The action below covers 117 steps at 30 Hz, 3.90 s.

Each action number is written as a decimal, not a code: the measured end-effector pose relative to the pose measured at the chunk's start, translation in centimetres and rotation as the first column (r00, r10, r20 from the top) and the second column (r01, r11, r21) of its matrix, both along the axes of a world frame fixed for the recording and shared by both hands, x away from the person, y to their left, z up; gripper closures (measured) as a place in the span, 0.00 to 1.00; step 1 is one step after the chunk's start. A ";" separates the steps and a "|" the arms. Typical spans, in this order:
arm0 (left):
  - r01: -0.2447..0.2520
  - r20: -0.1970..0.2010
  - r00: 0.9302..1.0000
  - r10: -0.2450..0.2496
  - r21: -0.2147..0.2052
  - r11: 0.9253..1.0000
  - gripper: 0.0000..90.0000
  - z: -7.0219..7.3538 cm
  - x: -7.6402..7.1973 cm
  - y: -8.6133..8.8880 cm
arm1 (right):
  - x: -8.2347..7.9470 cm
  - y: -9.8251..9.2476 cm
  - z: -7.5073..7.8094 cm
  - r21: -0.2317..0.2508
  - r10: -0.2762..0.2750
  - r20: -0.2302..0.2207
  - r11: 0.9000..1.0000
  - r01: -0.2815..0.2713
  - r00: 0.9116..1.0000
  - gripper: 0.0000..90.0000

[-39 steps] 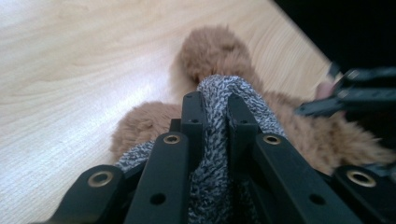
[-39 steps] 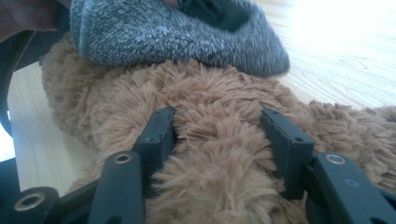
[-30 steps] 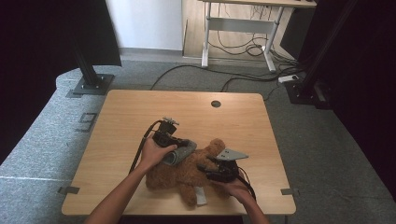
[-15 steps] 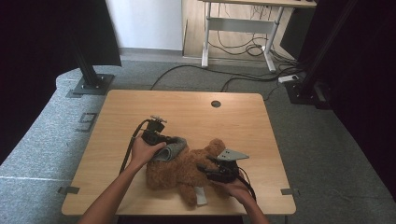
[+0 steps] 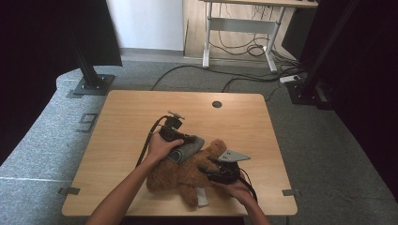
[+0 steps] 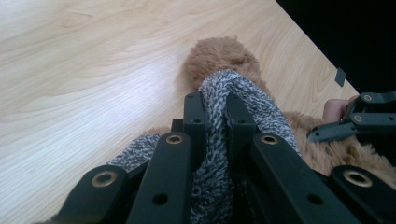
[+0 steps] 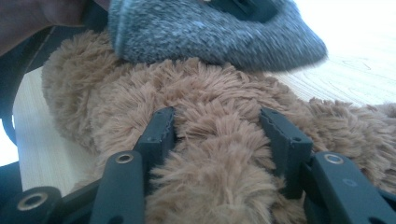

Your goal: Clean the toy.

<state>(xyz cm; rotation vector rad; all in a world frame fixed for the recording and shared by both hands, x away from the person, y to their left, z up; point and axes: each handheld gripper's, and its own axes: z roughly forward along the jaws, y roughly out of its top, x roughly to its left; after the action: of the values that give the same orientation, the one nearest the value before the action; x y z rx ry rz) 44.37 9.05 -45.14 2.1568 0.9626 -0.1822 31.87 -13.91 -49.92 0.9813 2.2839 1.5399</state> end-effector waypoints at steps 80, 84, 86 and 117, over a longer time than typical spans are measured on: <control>0.016 -0.046 0.999 -0.009 0.145 0.989 0.90 -1.6 2.6 -2.5 | -0.2 -0.1 -0.3 0.013 -0.007 0.013 1.000 0.007 1.000 0.55; -0.030 -0.052 0.998 0.037 0.125 0.992 0.90 -1.6 2.9 0.2 | -0.2 -0.1 -0.4 0.016 -0.007 0.010 1.000 0.007 1.000 0.55; -0.047 -0.050 0.997 0.054 0.122 0.991 0.90 -1.6 2.9 1.4 | -0.2 -0.1 -0.4 0.016 -0.007 0.010 1.000 0.007 1.000 0.55; -0.188 -0.032 0.982 0.189 0.031 0.982 0.89 -1.5 0.8 11.2 | 5.1 2.5 5.2 0.011 -0.011 -0.046 1.000 0.012 0.999 0.38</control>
<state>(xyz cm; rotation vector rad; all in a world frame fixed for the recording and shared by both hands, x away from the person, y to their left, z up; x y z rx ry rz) 45.12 20.24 -46.62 2.0790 1.1889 -0.1153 36.95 -11.42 -44.73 1.0417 2.2980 1.5433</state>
